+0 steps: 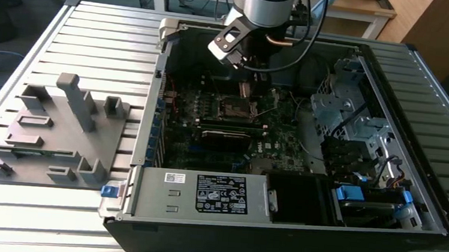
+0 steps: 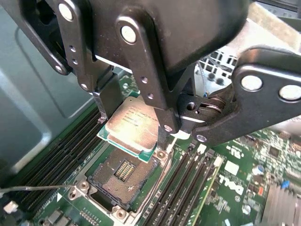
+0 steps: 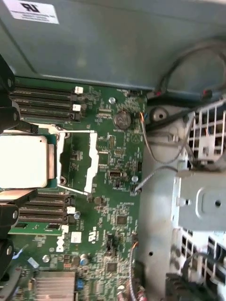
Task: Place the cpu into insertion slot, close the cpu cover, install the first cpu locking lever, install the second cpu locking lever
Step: 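Place the cpu into insertion slot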
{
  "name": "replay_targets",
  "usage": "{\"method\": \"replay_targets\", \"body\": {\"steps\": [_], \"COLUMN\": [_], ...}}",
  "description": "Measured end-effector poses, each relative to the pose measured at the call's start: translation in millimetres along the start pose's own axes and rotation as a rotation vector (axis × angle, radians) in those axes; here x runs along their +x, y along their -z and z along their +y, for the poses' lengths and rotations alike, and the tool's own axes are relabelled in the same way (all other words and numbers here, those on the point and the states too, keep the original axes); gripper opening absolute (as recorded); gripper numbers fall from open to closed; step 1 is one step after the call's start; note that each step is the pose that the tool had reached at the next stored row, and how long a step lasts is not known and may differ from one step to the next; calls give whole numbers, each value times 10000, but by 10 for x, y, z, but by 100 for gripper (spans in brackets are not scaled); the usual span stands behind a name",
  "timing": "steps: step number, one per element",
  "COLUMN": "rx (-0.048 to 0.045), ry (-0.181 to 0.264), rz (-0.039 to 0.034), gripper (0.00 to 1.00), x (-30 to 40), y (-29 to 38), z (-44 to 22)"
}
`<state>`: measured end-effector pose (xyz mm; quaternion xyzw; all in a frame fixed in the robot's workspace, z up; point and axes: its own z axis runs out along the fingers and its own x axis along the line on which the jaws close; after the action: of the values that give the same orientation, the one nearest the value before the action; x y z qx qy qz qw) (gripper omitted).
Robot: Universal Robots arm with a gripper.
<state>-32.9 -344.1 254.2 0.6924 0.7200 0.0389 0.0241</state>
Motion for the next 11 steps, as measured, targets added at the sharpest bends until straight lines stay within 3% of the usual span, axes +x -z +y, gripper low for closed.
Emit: {"method": "replay_targets", "body": {"steps": [11], "rx": [-2], "ry": [-143], "rz": [-12], "gripper": [54], "x": [6], "y": [-20], "z": [-31]}}
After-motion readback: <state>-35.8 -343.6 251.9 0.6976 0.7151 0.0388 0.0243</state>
